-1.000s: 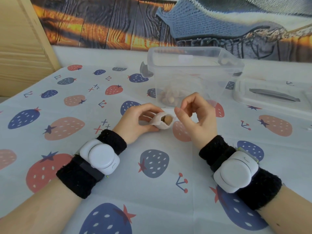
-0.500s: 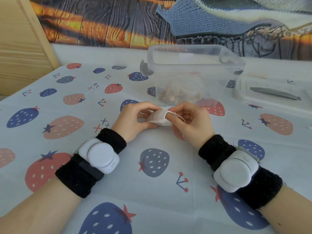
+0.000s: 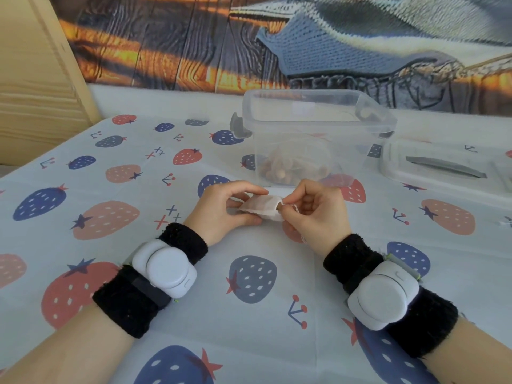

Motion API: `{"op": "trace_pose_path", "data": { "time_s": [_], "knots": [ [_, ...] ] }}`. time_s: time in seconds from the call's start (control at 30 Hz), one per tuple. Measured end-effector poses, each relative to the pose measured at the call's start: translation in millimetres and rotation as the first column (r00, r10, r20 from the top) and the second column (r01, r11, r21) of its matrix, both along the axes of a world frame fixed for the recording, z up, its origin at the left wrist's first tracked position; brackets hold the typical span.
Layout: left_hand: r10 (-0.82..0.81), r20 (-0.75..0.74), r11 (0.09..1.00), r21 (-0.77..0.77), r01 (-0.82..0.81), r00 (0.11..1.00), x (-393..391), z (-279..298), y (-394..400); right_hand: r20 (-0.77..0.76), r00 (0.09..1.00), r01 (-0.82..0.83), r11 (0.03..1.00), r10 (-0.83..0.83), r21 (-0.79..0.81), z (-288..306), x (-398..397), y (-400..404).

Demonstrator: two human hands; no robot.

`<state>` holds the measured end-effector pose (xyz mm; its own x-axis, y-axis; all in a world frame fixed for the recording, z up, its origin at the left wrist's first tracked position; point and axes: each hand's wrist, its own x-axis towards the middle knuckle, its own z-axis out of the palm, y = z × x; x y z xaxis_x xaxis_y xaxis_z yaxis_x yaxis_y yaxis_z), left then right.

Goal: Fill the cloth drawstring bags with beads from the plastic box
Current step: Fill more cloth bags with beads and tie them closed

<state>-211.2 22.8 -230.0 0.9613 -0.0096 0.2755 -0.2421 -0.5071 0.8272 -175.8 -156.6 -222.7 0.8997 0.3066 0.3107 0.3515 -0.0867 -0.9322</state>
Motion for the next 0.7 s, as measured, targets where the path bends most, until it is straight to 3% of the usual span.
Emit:
{"op": "trace_pose_path", "data": {
  "time_s": [0.13, 0.23, 0.33, 0.43, 0.53, 0.6, 0.63, 0.7],
  "knots": [
    [0.000, -0.007, 1.000, -0.030, 0.000, 1.000, 2, 1, 1, -0.018, 0.999, -0.037, 0.999, 0.037, 0.025, 2, 3, -1],
    [0.010, -0.027, 0.996, -0.084, -0.012, 1.000, 2, 1, 3, 0.188, 0.978, 0.098, 0.995, -0.090, -0.033, 13, 7, -9],
    [0.017, -0.044, 0.990, -0.138, -0.023, 0.999, 3, -1, 4, 0.458, 0.850, 0.289, 0.957, -0.259, 0.006, 40, 23, -21],
    [0.045, -0.015, 0.980, -0.195, -0.047, 0.999, 4, 4, 4, 0.550, 0.770, 0.361, 0.932, -0.322, 0.039, 80, 49, -20],
    [0.078, 0.032, 0.967, -0.246, -0.068, 0.996, 4, 7, 3, 0.453, 0.868, 0.357, 0.891, -0.205, -0.281, 105, 78, -8],
    [0.094, 0.066, 0.957, -0.282, -0.072, 0.993, 4, 9, 1, 0.291, 0.951, 0.266, 0.763, -0.107, -0.589, 112, 93, -3],
    [0.090, 0.078, 0.950, -0.305, -0.063, 0.993, 3, 10, 0, 0.230, 0.969, 0.223, 0.702, -0.087, -0.676, 115, 98, -1],
    [0.060, 0.091, 0.940, -0.341, -0.025, 0.994, 1, 13, 0, 0.166, 0.985, 0.152, 0.678, -0.044, -0.720, 119, 101, 2]
  ]
}}
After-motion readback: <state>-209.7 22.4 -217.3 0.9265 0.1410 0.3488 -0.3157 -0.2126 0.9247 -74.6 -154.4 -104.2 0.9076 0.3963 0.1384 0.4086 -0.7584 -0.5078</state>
